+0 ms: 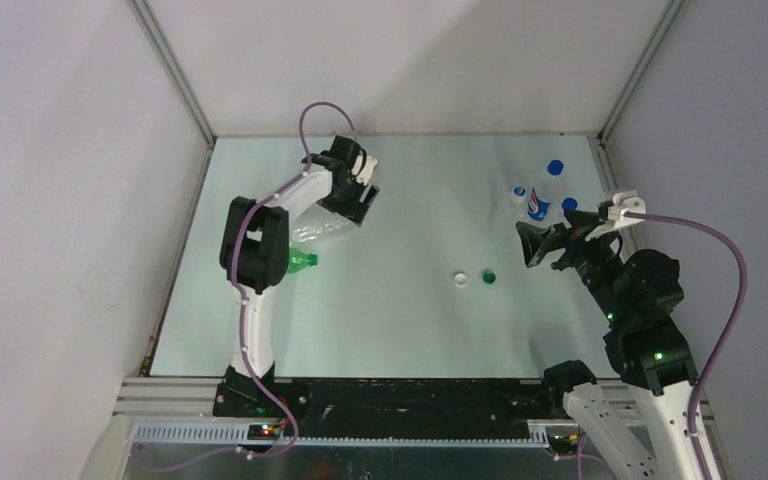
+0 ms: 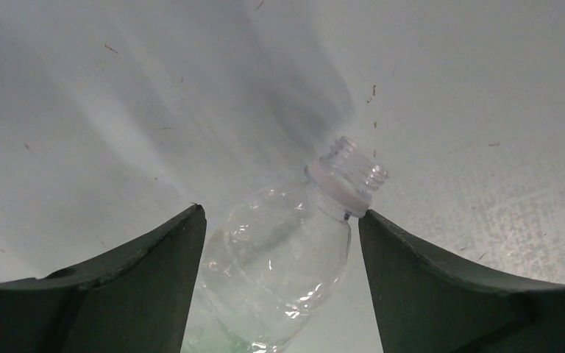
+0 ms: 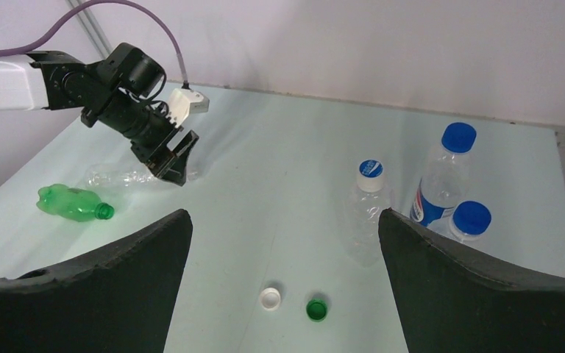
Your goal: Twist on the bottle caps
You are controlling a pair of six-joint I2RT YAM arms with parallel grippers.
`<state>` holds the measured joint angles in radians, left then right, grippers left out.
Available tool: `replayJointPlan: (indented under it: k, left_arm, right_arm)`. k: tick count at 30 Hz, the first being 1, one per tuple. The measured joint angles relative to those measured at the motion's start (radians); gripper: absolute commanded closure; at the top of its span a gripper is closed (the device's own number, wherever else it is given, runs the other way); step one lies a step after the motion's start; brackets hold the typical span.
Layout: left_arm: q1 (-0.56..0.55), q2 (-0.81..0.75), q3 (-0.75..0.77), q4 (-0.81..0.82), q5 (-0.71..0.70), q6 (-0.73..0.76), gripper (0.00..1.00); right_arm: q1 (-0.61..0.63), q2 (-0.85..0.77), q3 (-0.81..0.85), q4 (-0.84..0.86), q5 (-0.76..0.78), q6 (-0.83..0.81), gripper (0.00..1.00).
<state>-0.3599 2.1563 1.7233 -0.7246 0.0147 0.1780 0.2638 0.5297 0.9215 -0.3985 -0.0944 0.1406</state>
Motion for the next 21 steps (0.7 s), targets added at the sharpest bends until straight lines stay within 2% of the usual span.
replayJointPlan:
  k: [10,16,21]
  left_arm:
    - [0.000,-0.045,-0.020,0.014,0.013,-0.086,0.07]
    - [-0.019,-0.166,-0.071,0.061,0.016,-0.135,0.09]
    - [-0.124,-0.340,-0.187,0.139,-0.019,-0.203,0.15]
  right_arm:
    - [0.000,-0.035,0.000,-0.052,-0.033,0.031,0.01]
    - [0.000,-0.042,0.032,-0.118,-0.044,0.037,0.01]
    - [0.000,-0.046,0.064,-0.191,-0.029,0.055,0.01]
